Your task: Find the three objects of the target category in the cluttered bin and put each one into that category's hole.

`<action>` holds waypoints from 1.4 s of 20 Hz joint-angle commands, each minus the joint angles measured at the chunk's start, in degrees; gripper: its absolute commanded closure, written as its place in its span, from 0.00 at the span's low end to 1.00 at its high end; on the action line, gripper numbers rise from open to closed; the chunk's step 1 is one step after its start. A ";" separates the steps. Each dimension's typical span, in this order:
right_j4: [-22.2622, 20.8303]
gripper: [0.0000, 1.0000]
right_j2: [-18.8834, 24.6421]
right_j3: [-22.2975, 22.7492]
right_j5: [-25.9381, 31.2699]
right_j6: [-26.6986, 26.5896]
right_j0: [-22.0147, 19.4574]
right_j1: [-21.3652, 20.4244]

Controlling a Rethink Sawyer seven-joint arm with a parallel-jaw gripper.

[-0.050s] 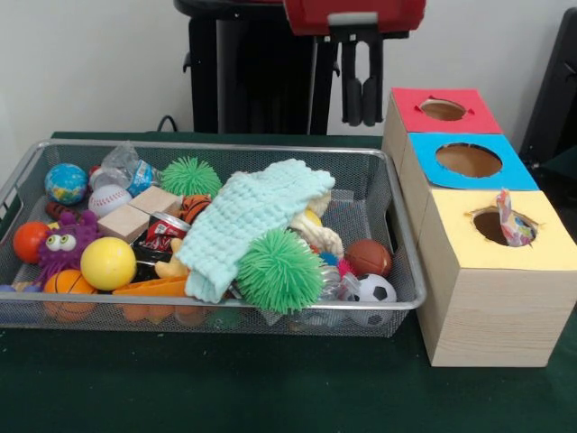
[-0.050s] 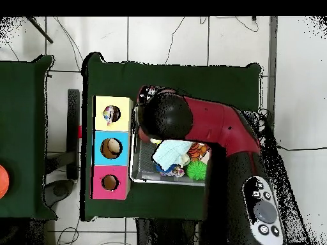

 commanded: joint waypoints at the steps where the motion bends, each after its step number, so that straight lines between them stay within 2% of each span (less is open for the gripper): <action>1: -6.52 1.00 8.49 4.81 3.32 -16.99 -4.77 2.85; 12: -11.60 1.00 13.49 5.12 2.93 -14.61 -8.53 3.42; 17: -13.33 1.00 16.40 5.49 1.08 -14.07 -10.40 4.11; 18: -14.08 0.00 17.15 5.47 0.86 -13.46 -10.89 4.20; 28: -18.46 0.00 17.35 4.12 0.07 -12.22 -10.59 4.54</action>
